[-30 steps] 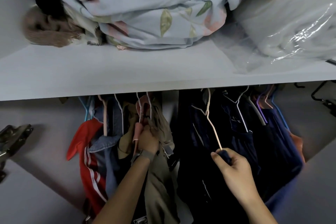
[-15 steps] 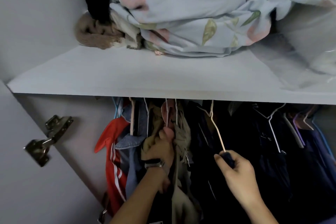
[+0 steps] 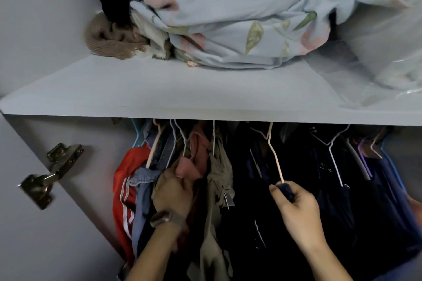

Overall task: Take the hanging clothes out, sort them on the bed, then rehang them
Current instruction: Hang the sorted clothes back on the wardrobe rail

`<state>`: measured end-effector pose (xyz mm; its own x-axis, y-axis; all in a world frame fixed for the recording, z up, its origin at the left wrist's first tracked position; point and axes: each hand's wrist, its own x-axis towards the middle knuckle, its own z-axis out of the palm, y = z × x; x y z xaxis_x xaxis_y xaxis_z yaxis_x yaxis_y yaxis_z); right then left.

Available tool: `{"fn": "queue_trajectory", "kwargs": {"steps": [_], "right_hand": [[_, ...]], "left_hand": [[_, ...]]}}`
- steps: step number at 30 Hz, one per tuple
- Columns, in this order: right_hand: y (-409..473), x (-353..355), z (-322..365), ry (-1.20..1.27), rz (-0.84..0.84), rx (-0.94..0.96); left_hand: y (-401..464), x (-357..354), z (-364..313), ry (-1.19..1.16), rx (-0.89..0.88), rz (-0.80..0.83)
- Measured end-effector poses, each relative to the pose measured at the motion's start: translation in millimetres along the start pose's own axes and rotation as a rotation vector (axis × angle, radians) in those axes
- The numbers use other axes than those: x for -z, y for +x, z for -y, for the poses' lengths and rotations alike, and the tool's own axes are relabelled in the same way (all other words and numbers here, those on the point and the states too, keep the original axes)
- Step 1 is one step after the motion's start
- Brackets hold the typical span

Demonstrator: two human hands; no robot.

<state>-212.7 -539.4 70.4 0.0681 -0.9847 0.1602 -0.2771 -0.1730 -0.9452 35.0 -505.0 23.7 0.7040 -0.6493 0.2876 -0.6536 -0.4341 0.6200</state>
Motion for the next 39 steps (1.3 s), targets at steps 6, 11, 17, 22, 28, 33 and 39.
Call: {"fn": "queue_trajectory", "kwargs": {"steps": [6, 11, 17, 22, 28, 33, 39], "right_hand": [[-7.9, -6.3, -4.4, -0.005, 0.033, -0.004], [-9.4, -4.1, -5.9, -0.02, 0.049, -0.001], [0.4, -14.6, -5.6, -0.048, 0.063, 0.025], [15.4, -37.3, 3.5, -0.102, 0.093, 0.079], [36.2, -85.6, -0.2, -0.321, 0.157, 0.165], [33.1, -113.8, -12.9, -0.514, 0.23, 0.178], [30.0, -140.9, -11.3, -0.747, 0.51, 0.154]], "left_hand": [[-57.0, -24.2, -59.0, 0.185, -0.247, 0.192], [-19.9, -40.4, -27.2, -0.172, 0.181, 0.432], [-11.4, -30.3, 5.9, -0.376, 0.225, 0.222], [-14.6, -32.6, 3.6, -0.379, 0.18, 0.274], [-11.0, -40.5, 12.5, -0.302, 0.084, 0.261], [-8.6, -44.3, 12.8, -0.243, 0.078, 0.255], [-20.5, -41.9, 11.3, -0.27, 0.035, 0.333]]}}
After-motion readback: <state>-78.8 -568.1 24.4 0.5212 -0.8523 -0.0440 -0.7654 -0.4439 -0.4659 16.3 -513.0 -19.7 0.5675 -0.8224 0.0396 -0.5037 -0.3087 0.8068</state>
